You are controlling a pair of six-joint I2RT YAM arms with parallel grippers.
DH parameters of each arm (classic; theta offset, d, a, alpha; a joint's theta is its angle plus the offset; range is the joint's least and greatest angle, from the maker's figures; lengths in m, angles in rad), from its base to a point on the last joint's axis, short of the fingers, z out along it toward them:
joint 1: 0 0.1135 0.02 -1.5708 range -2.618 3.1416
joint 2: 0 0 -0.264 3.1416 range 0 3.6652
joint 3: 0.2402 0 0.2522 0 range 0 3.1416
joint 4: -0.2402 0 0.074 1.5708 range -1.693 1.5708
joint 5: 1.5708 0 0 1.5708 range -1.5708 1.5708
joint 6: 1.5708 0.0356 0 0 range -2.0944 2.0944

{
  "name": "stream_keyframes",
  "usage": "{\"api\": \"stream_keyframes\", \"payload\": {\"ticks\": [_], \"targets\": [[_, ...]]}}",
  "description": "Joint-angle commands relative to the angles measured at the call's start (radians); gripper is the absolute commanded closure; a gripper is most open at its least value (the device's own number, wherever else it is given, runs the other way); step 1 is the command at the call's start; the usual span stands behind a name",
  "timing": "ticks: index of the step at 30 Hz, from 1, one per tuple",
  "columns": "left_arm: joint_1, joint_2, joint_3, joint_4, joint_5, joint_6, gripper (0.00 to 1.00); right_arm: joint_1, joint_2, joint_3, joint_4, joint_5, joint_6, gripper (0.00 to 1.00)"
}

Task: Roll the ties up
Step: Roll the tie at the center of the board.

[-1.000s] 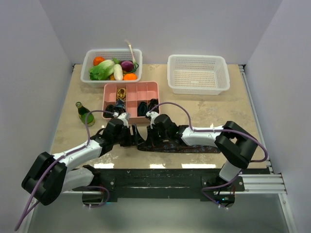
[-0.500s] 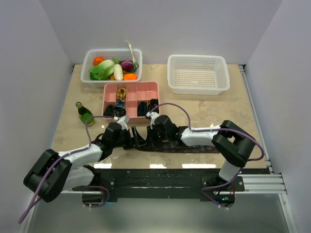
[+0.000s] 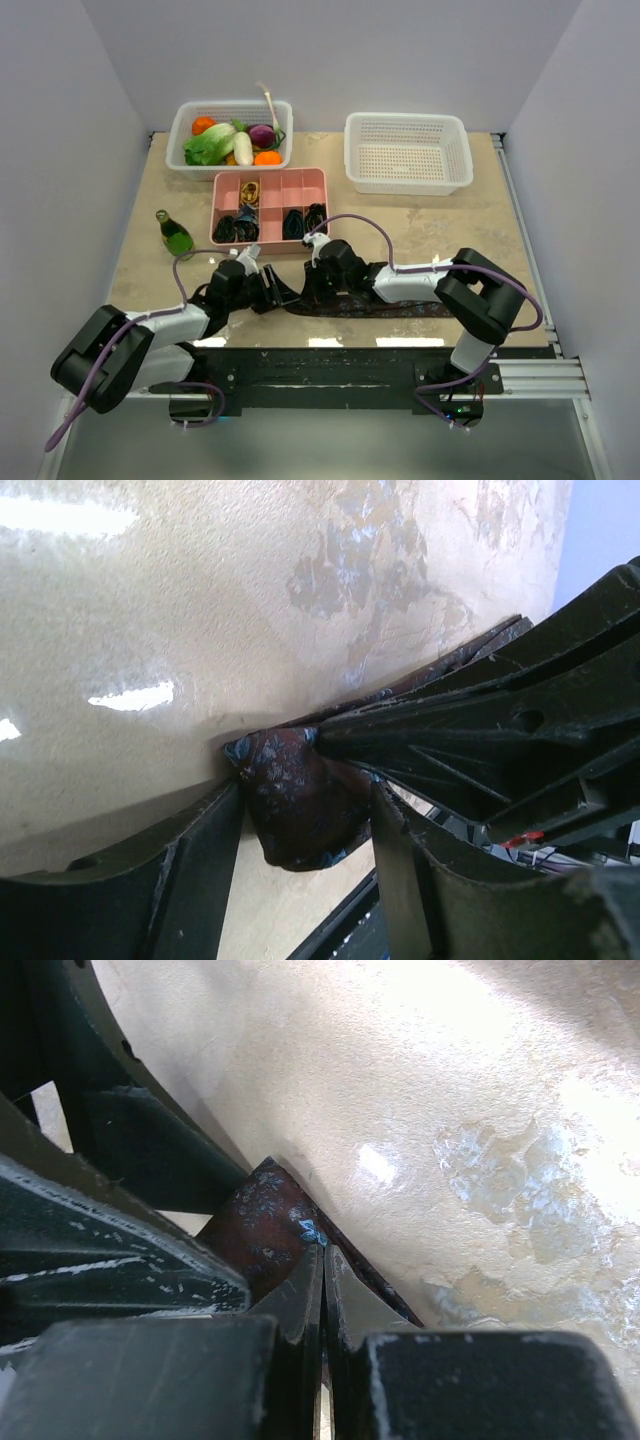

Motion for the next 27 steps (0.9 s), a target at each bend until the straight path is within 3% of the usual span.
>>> {"api": "stream_keyframes", "payload": {"ticks": [1, 12, 27], "targets": [[0.007, -0.053, -0.020, -0.238, -0.080, 0.029, 0.37, 0.005, -0.022, 0.003, -0.083, 0.021, -0.019, 1.00], [0.009, -0.201, 0.094, -0.518, -0.233, 0.126, 0.28, 0.006, -0.203, 0.017, -0.121, 0.024, -0.034, 1.00], [0.009, -0.230, 0.097, -0.527, -0.210, 0.130, 0.21, 0.008, -0.182, -0.058, -0.083, -0.091, -0.024, 1.00]]}}
